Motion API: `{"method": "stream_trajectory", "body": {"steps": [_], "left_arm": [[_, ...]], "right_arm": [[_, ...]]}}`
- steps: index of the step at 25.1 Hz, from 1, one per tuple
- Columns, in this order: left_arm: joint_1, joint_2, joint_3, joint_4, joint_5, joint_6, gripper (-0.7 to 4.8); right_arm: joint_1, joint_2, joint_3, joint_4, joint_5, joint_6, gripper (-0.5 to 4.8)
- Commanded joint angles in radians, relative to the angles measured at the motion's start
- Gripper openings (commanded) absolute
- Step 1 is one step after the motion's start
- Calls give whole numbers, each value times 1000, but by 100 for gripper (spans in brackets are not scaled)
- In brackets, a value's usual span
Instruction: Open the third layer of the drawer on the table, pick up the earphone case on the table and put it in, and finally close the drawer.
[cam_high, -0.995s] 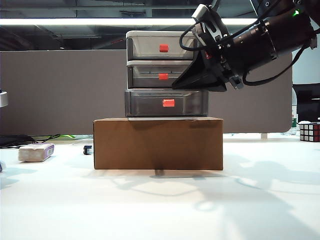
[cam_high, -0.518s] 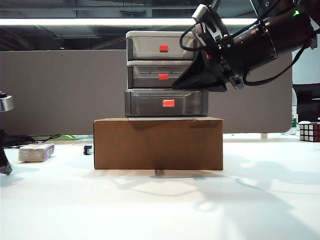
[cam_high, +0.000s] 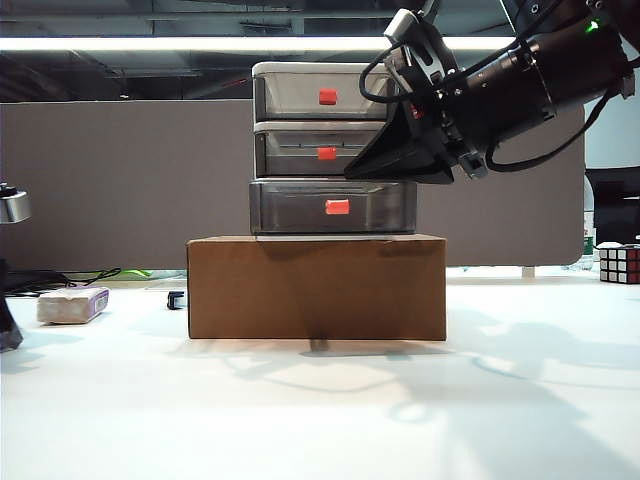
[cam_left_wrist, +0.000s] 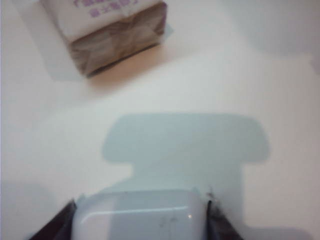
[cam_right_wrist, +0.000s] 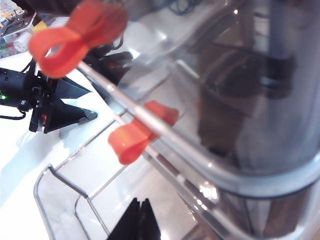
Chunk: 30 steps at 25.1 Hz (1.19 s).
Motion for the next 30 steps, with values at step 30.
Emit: {"method": "stream_trajectory", "body": {"steps": [30], "left_arm": [[-26,-290,-10,-28,225,-28,182]], "right_arm": [[1,-3,5,6,-3,-3,-6]]}}
